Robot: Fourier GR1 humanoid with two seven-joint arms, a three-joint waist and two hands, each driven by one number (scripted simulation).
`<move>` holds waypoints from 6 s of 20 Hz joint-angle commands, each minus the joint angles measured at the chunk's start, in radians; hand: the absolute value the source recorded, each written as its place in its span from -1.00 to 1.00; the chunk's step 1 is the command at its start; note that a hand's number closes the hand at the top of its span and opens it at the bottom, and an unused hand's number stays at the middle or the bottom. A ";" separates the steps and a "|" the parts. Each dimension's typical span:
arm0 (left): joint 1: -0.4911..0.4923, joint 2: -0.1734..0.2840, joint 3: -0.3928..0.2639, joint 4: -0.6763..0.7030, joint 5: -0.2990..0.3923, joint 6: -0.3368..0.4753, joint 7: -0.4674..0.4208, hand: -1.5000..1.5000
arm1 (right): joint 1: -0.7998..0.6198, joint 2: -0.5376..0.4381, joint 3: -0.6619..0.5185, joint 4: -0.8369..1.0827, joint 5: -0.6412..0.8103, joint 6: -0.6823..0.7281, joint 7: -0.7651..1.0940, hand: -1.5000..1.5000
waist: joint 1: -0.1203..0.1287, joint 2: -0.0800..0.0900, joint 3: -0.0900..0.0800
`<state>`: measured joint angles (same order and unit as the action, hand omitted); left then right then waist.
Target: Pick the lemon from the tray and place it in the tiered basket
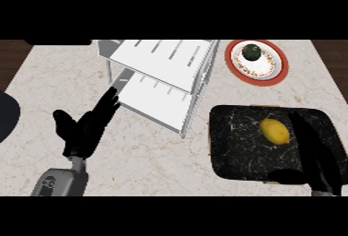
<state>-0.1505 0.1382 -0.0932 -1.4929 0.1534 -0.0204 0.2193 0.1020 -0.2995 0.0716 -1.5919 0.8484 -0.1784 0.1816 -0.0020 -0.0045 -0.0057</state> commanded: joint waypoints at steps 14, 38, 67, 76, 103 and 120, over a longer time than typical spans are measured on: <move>-0.036 -0.011 0.066 0.004 -0.010 -0.051 0.025 0.00 | -0.210 0.045 -0.133 0.377 -0.018 -0.053 -0.158 -1.00 | 0.004 0.005 0.006; 0.002 -0.044 0.043 -0.001 -0.053 -0.039 0.028 0.00 | -0.168 0.200 -0.099 0.314 0.000 -0.134 -0.218 1.00 | -0.004 0.001 0.005; -0.008 -0.030 0.060 0.012 -0.047 -0.041 0.040 0.00 | -0.195 0.299 0.571 -0.473 0.733 0.037 1.068 1.00 | -0.023 -0.019 -0.007; -0.052 -0.057 0.026 0.009 -0.069 -0.031 0.042 0.00 | -0.490 0.299 0.534 -0.431 0.707 0.243 1.243 1.00 | 0.037 0.001 -0.004; -0.104 -0.066 0.016 0.045 -0.054 -0.076 0.020 0.00 | -1.152 0.299 -0.029 0.305 0.320 -0.219 1.108 -1.00 | 0.118 0.040 0.006; -0.083 -0.069 0.016 0.078 -0.078 -0.062 0.003 0.00 | -1.430 0.299 -0.039 0.800 0.381 -0.769 1.000 -1.00 | 0.080 0.021 0.002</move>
<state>-0.2469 0.0587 -0.0940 -1.4429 0.0749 -0.0804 0.2412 -1.2690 -0.0043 0.0403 -0.8488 1.1658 -0.7757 1.0416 0.1051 0.0253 -0.0027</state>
